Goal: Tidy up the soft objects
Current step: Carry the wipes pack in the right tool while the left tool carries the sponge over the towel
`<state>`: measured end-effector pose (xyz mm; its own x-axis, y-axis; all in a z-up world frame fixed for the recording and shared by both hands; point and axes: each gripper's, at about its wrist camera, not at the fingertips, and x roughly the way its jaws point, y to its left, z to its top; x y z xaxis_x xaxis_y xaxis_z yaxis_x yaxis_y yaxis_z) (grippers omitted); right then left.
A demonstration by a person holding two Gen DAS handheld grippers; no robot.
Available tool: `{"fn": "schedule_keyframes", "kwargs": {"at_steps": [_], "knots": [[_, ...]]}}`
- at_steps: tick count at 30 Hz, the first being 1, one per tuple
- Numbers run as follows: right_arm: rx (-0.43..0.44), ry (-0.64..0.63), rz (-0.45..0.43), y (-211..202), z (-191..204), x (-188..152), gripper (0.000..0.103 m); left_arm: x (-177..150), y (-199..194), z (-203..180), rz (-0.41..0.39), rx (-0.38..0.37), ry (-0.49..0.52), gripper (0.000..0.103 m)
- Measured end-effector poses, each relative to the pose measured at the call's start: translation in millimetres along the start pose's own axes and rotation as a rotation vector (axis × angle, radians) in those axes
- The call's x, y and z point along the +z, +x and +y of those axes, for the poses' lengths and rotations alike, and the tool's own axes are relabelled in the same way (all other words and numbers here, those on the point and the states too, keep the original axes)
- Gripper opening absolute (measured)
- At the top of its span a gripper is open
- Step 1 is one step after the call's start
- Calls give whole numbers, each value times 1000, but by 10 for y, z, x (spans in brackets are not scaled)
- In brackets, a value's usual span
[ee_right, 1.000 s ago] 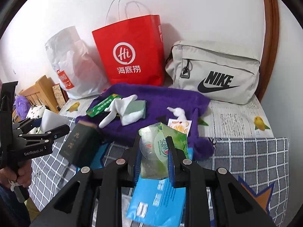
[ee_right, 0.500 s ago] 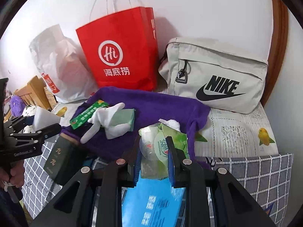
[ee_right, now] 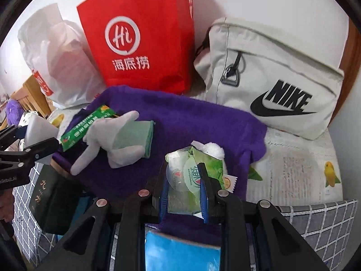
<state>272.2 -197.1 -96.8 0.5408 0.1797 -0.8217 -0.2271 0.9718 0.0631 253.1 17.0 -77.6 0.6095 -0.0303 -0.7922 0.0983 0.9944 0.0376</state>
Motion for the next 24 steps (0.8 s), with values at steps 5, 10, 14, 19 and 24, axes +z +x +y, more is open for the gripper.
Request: {"fn": "schedule_keyframes", "kwargs": {"at_steps": [5,10,14,19,24], "knots": [[6,-19,37,154,60,27,25,24,83,29,14,-4,-8,79],[12,-36,58,244,126,85,27,45,132,52,21,-4,-10,80],[56,-33,65,260,160,118,43,46,140,60,27,-6,-14,80],[74,-52,51,188,223,126,51,45,126,17,31,-32,-8,80],[66,-22,26,7,141,85,51,57,94,-147,18,-73,25,80]]}}
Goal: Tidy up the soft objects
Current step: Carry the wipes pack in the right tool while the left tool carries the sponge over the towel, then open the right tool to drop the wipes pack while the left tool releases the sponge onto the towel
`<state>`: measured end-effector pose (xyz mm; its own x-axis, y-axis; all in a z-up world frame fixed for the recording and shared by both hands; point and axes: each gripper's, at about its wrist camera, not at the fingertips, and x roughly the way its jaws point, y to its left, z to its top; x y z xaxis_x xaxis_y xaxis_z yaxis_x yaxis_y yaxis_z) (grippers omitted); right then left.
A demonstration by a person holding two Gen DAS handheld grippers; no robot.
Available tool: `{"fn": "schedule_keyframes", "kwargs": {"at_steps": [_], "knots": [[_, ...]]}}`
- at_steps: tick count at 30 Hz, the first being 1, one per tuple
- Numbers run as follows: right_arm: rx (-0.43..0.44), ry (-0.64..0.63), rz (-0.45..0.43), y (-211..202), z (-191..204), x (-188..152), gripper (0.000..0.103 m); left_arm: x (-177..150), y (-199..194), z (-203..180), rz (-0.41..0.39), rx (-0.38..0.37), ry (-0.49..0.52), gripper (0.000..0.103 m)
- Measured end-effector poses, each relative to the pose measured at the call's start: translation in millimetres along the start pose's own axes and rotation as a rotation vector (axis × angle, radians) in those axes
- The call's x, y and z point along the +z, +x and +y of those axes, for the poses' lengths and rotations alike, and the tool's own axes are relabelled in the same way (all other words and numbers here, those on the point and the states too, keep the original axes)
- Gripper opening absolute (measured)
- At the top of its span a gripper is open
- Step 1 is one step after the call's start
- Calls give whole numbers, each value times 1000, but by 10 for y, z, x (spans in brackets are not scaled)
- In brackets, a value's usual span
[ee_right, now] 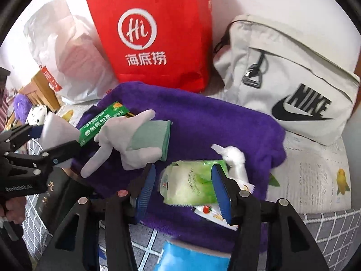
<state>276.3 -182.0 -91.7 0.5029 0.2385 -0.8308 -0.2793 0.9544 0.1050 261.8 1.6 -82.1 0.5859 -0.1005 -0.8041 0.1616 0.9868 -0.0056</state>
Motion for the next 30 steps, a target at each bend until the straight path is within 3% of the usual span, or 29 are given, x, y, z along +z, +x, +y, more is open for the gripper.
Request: {"fn": "schedule_keyframes", "kwargs": {"at_steps": [5,13,30], "knots": [[-74,18,-29,-198,-142,-127,51,62,48,-255,-6,-42,56,79],[-170,78,-46,-388,-443,-332,51,153,205,-582,4,-33,127,80],[-165,130,-78,-510,-633,-460,51,274,526,-855,40,57,188,80]]}}
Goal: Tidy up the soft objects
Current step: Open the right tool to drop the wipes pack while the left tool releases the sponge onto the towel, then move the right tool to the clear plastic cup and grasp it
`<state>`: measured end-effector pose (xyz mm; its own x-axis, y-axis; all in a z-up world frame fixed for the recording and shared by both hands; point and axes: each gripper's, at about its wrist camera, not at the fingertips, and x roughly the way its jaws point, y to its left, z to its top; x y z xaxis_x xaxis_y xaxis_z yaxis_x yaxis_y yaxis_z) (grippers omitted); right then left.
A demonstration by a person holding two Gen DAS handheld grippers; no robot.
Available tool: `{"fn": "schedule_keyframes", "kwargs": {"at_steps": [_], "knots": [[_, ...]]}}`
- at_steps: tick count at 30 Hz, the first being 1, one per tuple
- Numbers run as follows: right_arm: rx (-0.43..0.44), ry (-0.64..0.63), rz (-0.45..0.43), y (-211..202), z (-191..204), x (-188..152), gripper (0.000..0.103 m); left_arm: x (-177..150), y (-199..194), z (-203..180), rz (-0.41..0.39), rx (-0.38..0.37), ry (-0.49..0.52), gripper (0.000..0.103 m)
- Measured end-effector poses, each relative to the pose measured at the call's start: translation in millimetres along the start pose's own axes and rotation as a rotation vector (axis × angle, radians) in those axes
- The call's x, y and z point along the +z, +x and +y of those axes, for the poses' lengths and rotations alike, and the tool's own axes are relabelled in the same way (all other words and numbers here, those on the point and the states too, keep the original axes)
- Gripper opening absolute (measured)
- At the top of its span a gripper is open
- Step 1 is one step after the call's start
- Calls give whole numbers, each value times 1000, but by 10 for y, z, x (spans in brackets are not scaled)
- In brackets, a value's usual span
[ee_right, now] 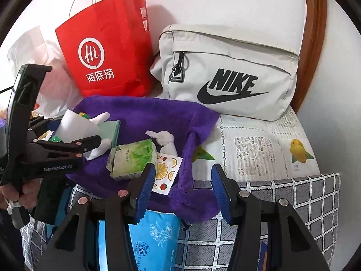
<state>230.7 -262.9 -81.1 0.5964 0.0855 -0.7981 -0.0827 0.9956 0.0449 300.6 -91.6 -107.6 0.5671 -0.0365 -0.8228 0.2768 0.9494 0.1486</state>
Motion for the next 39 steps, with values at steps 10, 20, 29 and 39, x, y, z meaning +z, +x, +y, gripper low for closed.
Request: {"fn": "schedule_keyframes", "kwargs": {"at_steps": [10,20,29,39], "knots": [[12,-1,15,36,-12,-19,51,61,55,1,17,-7,-51,95],[25,-7,16,-57,48,-78,51,66,-147,-79,-12,7,-21,96],[34,-2,2,-424,131,-238,51,-69,-602,10,-53,22,-19,96],[70,-13,19,-918,422,-679,51,-614,-1151,131,-74,16,-45,96]]}}
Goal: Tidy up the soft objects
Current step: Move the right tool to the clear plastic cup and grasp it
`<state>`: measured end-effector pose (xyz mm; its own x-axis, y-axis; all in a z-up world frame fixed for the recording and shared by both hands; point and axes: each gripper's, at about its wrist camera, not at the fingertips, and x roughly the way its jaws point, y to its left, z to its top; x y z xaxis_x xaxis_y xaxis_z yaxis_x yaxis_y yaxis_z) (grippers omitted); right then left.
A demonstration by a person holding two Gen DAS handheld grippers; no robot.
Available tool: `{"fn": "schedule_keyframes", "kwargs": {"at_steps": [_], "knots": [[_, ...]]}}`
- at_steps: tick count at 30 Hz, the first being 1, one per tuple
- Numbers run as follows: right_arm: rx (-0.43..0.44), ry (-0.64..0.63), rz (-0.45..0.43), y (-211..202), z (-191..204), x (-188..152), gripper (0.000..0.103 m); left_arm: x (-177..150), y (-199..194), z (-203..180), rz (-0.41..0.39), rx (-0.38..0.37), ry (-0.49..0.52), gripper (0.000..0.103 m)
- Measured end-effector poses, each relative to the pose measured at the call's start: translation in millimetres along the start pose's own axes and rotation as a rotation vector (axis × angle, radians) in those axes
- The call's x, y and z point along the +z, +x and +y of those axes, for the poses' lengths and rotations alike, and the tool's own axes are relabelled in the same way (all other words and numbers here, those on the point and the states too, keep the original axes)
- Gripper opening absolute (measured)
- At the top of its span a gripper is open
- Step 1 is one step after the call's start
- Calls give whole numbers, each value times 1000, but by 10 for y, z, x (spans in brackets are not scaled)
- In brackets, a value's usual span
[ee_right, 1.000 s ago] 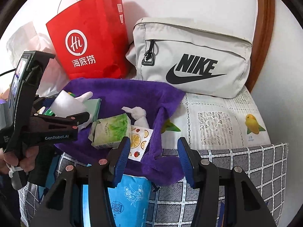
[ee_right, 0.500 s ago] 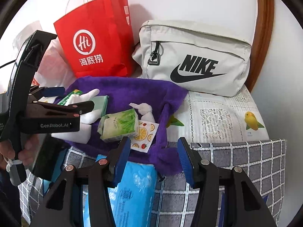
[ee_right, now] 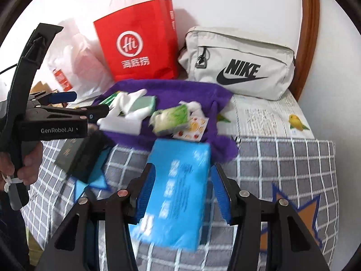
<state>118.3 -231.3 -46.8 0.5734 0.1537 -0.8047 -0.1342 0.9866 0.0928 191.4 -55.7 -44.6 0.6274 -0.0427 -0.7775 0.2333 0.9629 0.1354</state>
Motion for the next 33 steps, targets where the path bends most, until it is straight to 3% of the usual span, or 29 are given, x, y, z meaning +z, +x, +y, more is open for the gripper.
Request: {"fn": "schedule_keyframes", "kwargs": {"at_steps": [9,16,25,29,33], "knots": [[71,-9,73,-238,362,-604,52,-582,-357,316,2,8,-109,96],[87,-57,156,-56,686,-1042,65,-1044,-460,530,22,-16,-171,96],[110,26,192,448,766,-1093,67,-1468,-429,776,64,-25,-202,96],[127,33,195,497,928,-1105,79,-1570,-375,881,81,-30,-230,96],[77,7,208,590,1105,-1139,85,-1640,-355,908,89,-41,-234,96]]}}
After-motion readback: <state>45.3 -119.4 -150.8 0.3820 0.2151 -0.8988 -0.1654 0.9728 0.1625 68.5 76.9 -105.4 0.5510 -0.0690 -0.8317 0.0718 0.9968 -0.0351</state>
